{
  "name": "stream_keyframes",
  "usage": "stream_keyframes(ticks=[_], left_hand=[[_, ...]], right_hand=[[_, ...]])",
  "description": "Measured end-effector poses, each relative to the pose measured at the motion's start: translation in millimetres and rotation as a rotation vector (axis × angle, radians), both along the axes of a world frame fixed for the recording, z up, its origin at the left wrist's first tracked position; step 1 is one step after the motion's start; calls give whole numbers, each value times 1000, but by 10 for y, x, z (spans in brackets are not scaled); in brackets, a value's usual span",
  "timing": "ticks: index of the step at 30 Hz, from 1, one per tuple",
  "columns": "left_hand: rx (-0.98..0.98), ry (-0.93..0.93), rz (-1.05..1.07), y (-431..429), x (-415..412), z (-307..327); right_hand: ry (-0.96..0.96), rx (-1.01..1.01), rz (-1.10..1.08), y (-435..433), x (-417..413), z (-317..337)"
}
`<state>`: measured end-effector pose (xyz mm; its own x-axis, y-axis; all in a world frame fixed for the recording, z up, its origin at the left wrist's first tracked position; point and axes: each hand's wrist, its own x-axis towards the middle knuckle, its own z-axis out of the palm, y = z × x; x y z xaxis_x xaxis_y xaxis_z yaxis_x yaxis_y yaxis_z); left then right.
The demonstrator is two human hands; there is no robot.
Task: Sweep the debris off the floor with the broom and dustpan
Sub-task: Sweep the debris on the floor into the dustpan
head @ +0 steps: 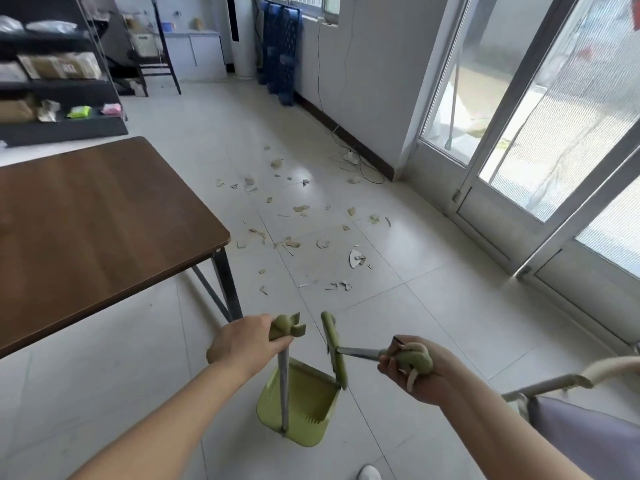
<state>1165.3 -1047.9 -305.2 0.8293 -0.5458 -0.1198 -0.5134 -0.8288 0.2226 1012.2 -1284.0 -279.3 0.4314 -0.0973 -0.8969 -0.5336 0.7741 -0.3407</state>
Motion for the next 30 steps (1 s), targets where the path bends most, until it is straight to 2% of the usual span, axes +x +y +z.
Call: stream_keyframes(ticks=[16,30], left_hand=[[-23,69,275,-924,-171,-26],[-14,98,396,-1273,420,-259]], right_hand=[[-63,-104,100,-927,438,-18],[0,-153,161,-1227,1179,-123]])
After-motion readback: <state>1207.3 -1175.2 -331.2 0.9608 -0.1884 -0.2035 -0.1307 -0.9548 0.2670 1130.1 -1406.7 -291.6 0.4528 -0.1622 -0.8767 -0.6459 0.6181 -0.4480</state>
